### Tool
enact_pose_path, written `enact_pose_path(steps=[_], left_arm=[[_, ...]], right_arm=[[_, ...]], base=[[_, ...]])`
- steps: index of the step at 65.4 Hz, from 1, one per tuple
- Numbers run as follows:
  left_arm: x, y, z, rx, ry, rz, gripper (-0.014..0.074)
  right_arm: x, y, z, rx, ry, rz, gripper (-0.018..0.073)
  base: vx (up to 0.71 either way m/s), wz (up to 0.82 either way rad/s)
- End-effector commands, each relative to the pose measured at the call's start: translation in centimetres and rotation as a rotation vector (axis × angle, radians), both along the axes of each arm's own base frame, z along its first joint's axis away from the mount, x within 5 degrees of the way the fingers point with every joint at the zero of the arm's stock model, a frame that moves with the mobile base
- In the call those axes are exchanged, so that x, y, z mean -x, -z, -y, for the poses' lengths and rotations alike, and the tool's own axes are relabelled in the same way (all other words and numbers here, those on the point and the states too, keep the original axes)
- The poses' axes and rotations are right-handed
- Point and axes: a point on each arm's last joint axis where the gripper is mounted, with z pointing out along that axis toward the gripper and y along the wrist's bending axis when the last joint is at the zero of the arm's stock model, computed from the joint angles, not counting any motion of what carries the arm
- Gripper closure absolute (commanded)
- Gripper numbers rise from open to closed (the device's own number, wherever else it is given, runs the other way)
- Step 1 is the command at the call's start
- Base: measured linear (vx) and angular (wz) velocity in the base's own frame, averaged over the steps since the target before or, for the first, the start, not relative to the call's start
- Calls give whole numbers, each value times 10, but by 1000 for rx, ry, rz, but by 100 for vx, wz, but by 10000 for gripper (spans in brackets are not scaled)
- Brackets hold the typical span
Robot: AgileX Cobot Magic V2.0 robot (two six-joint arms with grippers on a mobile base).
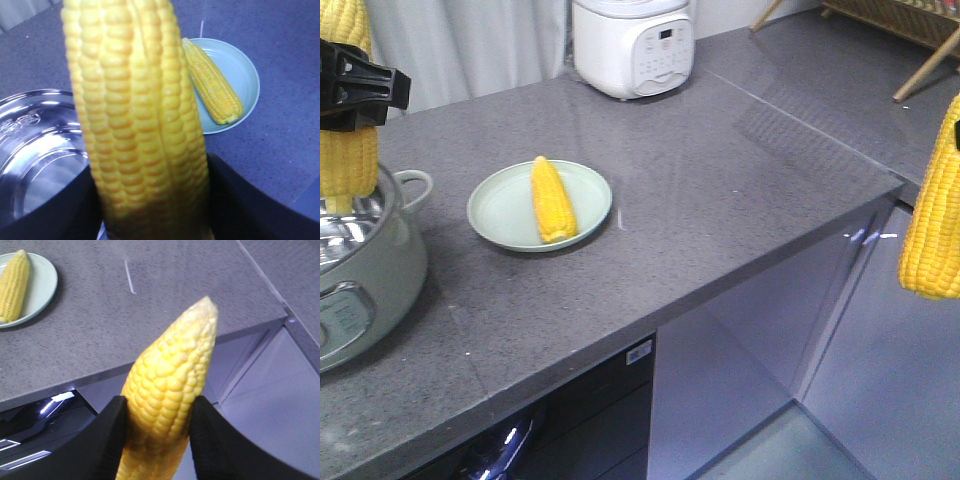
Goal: Distribute corn equally
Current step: 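Turn the base toward the other counter holding both cobs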
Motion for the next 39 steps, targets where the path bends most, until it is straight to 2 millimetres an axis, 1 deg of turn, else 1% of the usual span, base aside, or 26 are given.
enact_pose_path(steps=[1, 39], left_arm=[[6, -18, -3, 28, 6, 106, 593], [6, -18, -3, 28, 6, 106, 593]], right_arm=[[4, -15, 0, -13, 16, 97, 366], [4, -15, 0, -13, 16, 97, 366]], base=[[-2, -30], [0, -29]])
